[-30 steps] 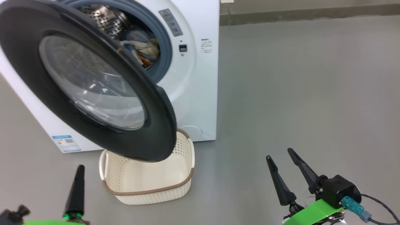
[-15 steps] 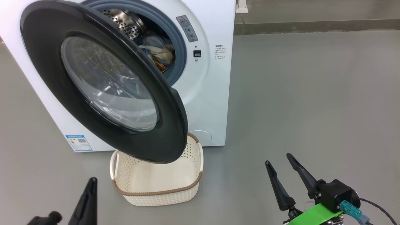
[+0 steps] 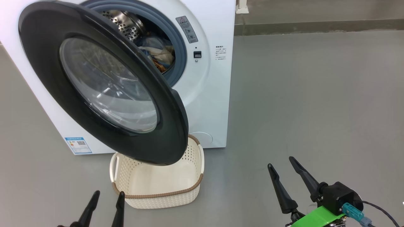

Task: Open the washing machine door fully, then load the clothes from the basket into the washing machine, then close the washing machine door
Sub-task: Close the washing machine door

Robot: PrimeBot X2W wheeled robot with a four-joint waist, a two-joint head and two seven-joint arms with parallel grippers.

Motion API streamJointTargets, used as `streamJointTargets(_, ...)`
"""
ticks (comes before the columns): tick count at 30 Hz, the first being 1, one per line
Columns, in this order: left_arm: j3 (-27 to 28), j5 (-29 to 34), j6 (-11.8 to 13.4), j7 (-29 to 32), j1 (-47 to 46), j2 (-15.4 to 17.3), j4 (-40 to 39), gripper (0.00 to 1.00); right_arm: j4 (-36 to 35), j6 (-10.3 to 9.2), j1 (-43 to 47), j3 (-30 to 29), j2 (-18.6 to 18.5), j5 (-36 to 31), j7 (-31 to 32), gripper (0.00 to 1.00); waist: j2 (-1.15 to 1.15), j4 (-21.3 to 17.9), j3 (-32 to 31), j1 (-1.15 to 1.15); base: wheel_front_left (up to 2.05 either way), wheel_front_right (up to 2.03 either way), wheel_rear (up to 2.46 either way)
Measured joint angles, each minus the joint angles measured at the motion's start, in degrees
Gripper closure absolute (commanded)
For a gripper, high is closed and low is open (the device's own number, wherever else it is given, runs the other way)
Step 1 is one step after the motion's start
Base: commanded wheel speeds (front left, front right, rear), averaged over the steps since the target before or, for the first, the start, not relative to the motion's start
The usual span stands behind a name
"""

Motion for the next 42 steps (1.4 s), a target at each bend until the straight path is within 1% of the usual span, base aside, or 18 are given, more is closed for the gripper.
streamJointTargets(3, 0.2, 0.0, 0.0, 0.0, 0.0, -0.5, 0.0, 0.00, 0.1, 0.00, 0.0, -0.1, 0.0, 0.0, 0.0, 0.00, 0.00, 0.0, -0.1, 0.00, 0.00, 0.00, 0.00)
streamJointTargets(20, 0.2, 0.2, 0.0, 0.0, 0.0, -0.6, 0.2, 0.00, 0.6, 0.00, 0.0, -0.8, 0.3, -0.4, 0.0, 0.00, 0.00, 0.2, 0.3, 0.00, 0.00, 0.00, 0.00)
streamJointTargets(24, 0.3, 0.2, 0.0, 0.0, 0.0, -1.0, 0.2, 0.00, 0.8, 0.00, 0.0, -1.7, 0.5, -0.6, 0.0, 0.00, 0.00, 0.2, 0.4, 0.00, 0.00, 0.00, 0.00)
streamJointTargets(27, 0.5, 0.4, 0.0, 0.0, 0.0, -1.2, 0.2, 0.00, 0.9, 0.00, 0.0, -4.2, 1.1, -1.9, 0.0, 0.00, 0.00, 0.2, 0.4, 0.00, 0.00, 0.00, 0.00)
streamJointTargets(30, 0.9, 0.6, 0.0, 0.0, 0.0, -1.3, 0.3, 0.00, 1.4, 0.00, 0.0, -9.4, 1.9, -3.6, 0.0, 0.00, 0.00, 0.3, 0.5, 0.00, 0.00, 0.00, 0.00)
streamJointTargets(33, 1.2, 0.6, 0.0, 0.0, 0.0, -1.5, 0.3, 0.00, 1.5, 0.00, 0.0, -12.4, 2.0, -4.6, 0.0, 0.00, 0.00, 0.3, 0.5, 0.00, 0.00, 0.00, 0.00)
streamJointTargets(42, 1.3, 0.6, 0.0, 0.0, 0.0, -1.8, 0.5, 0.00, 2.3, 0.00, 0.0, -12.9, 2.6, -4.9, 0.0, 0.00, 0.00, 0.2, 0.4, 0.00, 0.00, 0.00, 0.00)
